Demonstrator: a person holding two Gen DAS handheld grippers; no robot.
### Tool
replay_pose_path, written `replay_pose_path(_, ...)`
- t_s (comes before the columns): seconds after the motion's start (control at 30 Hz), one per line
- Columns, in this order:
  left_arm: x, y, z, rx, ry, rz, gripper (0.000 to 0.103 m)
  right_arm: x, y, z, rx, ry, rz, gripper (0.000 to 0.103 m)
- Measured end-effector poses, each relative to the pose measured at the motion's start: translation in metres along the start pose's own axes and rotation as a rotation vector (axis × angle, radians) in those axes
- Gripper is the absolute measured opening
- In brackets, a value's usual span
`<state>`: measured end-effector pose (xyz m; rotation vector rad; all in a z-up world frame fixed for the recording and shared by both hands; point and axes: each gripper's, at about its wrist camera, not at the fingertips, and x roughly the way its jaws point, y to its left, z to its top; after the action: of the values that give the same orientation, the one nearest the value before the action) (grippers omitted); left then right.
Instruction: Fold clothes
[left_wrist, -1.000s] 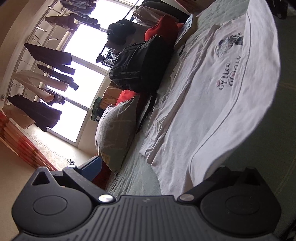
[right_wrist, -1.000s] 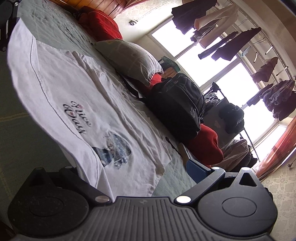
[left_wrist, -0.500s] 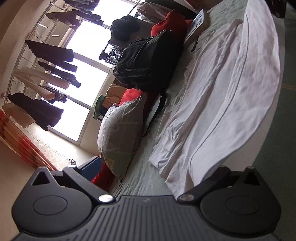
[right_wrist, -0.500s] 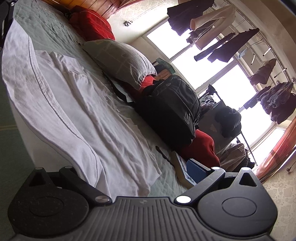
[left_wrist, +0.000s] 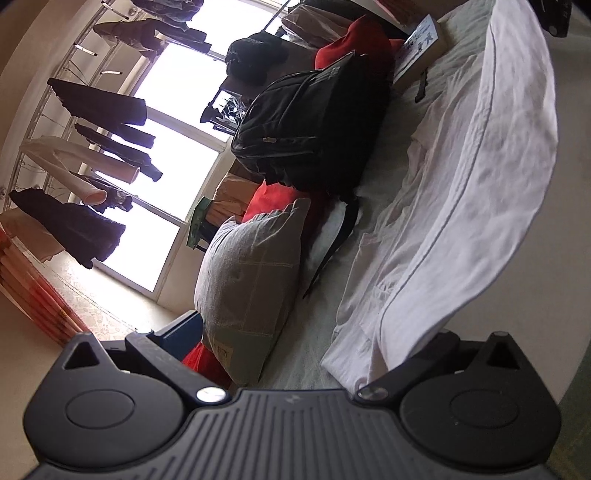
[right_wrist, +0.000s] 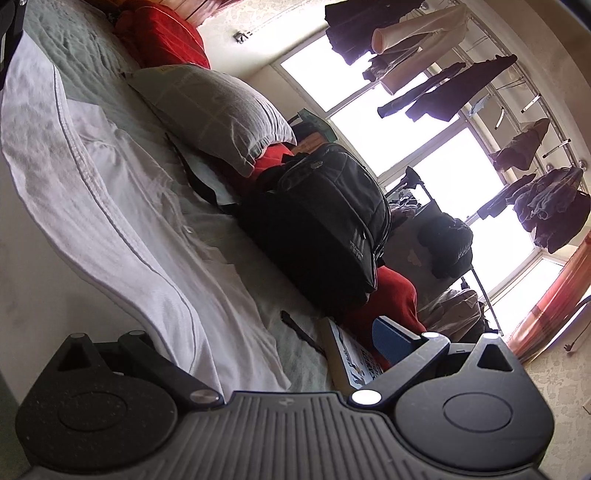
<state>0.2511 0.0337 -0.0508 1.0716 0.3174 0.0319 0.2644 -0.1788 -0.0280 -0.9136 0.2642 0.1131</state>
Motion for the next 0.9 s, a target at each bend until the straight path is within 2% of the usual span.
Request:
replay_pose_path(0.43,0.078,0.007,0.007,-0.019,-0.006,-0.039,0.103,0.072,-0.016,0.011,0.051,0.068,-0.006,0.102)
replay_pose_path(0.73,0.120,0.007,0.010,-0.049,0.014,-0.097,0.103,0.111,-0.017,0.013,0.055,0.119,0.016,0.102)
replay_pose_path(0.9,0.138,-0.002,0.006,-0.053,0.046,-0.153,0.103,0.126,-0.015,0.013,0.044,0.145,0.059,0.102)
